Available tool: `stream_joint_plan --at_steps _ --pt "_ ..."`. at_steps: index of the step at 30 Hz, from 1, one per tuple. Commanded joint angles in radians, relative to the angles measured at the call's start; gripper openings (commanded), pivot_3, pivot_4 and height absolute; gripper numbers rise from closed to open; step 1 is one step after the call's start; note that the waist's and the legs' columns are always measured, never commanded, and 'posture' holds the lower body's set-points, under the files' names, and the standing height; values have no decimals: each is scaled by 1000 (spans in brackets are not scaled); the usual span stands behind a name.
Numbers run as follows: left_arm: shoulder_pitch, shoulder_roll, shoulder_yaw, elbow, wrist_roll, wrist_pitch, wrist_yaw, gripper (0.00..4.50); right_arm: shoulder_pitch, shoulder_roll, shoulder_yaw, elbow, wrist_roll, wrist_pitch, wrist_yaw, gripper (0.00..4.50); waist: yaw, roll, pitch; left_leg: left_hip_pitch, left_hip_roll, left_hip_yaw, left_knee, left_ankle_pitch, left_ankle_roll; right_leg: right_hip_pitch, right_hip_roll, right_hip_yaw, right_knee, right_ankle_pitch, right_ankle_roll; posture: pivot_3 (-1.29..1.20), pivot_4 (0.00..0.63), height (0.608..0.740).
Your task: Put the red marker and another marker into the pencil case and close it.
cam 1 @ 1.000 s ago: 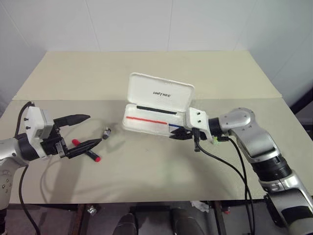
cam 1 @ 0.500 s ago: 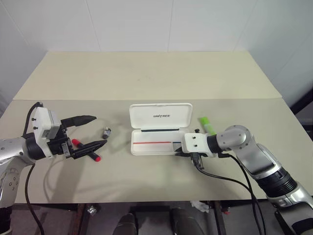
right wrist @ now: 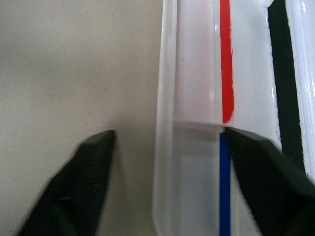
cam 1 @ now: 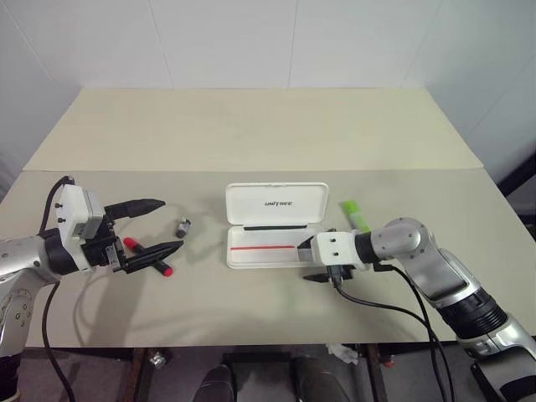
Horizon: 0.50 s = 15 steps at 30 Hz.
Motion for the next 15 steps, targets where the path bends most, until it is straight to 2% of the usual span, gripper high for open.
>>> stream_joint_plan --at_steps 1,9,15 --pt "7 1 24 -21 -4 -2 7 4500 10 -2 -20 -17 29 -17 15 4474 0 0 0 0 0 0 0 0 0 0 0 0 0 0 0 0 150 740" --pt "24 -50 1 -65 -5 3 65 4500 12 -5 -89 -8 127 -39 25 4474 1 0 0 0 0 0 0 0 0 0 0 0 0 0 0 0 150 740" --pt "64 -124 2 -135 34 13 208 4500 1 3 -197 13 268 -43 49 4474 4 0 0 0 0 0 1 0 0 0 0 0 1 0 0 0 150 740"
